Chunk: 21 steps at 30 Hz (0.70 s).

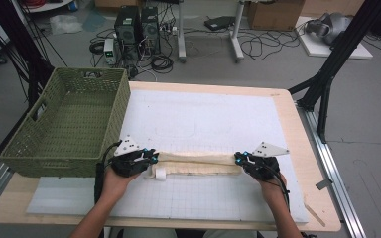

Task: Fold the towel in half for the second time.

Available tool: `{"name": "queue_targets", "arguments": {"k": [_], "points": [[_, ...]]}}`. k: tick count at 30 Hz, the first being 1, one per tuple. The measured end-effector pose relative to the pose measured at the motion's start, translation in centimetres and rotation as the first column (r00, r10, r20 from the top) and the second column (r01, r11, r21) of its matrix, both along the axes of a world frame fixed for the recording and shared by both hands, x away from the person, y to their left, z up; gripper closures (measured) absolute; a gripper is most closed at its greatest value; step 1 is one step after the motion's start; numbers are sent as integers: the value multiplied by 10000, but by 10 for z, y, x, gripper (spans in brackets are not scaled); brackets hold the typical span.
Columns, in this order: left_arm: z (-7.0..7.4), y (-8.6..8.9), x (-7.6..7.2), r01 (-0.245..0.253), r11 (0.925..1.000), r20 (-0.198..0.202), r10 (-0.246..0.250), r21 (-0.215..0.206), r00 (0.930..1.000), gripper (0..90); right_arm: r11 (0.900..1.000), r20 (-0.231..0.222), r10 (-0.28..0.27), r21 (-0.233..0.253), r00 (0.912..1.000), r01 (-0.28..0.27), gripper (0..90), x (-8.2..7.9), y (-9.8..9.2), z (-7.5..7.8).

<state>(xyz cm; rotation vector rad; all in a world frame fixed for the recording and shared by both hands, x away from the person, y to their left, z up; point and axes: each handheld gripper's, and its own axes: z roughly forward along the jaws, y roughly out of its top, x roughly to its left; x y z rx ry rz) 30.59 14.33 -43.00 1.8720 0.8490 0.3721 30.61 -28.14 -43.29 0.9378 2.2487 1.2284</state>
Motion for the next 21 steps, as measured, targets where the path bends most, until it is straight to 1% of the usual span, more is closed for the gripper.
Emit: {"name": "queue_targets", "arguments": {"k": [1, 2, 3, 4, 5, 6, 8, 9, 11, 13, 17, 18, 19, 20, 21], "points": [[2, 1, -1, -96, 9998, -22, 96, -145, 10000, 666, 10000, 32, 18, -29, 10000, -18, 847, -1, -1, 0], [4, 2, -2, -162, 9991, -19, 161, -389, 9999, 584, 10000, 47, 25, -11, 10000, -25, 847, -3, -1, 1], [7, 4, -3, -151, 9974, 147, 162, -702, 9998, 530, 10000, 41, 13, 25, 10000, -13, 847, -4, -2, 1], [11, 4, -5, -134, 9962, 357, 165, -864, 9992, 526, 10000, 39, -12, 33, 10000, 12, 847, -5, -2, 1], [16, 4, -5, -275, 9938, 520, 333, -1076, 9981, 512, 10000, 62, -1, -26, 10000, 1, 847, -6, -3, 1], [18, 5, -6, -283, 9923, 555, 352, -1210, 9978, 479, 10000, 45, -30, -11, 10000, 31, 846, -8, -3, 1], [22, 4, -6, -306, 9892, 713, 412, -1435, 9966, 480, 10000, 84, -6, -90, 10000, 7, 845, -9, -3, 0], [22, 2, -5, -290, 9899, 637, 381, -1389, 9972, 485, 9999, 49, 33, -123, 10000, -32, 845, -10, -3, 0], [17, -4, -3, -147, 9942, 352, 186, -1065, 9992, 511, 9998, -3, 57, -175, 10000, -58, 843, -11, -1, -1], [12, -11, -2, -39, 9951, 78, 47, -985, 10000, 514, 9995, 27, 115, -279, 9999, -115, 843, -12, 0, -2], [10, -21, -2, 223, 9968, -19, -225, -764, 9997, 515, 9994, 52, 193, -285, 9998, -191, 831, -15, 1, -1], [8, -23, -2, 255, 9980, -70, -260, -581, 9996, 515, 9991, 11, 247, -337, 9997, -247, 802, -15, 1, -1], [5, -25, -1, 266, 9991, -119, -271, -341, 9996, 521, 9992, -44, 263, -290, 9996, -264, 742, -16, 0, -1], [3, -26, -1, 263, 9995, -184, -266, -161, 9995, 526, 9997, -45, 208, -148, 9998, -208, 677, -17, -1, 0], [0, -27, 0, 126, 9999, -284, -126, -13, 9995, 527, 9999, -48, 109, 74, 9999, -109, 617, -19, -2, 2]]}}
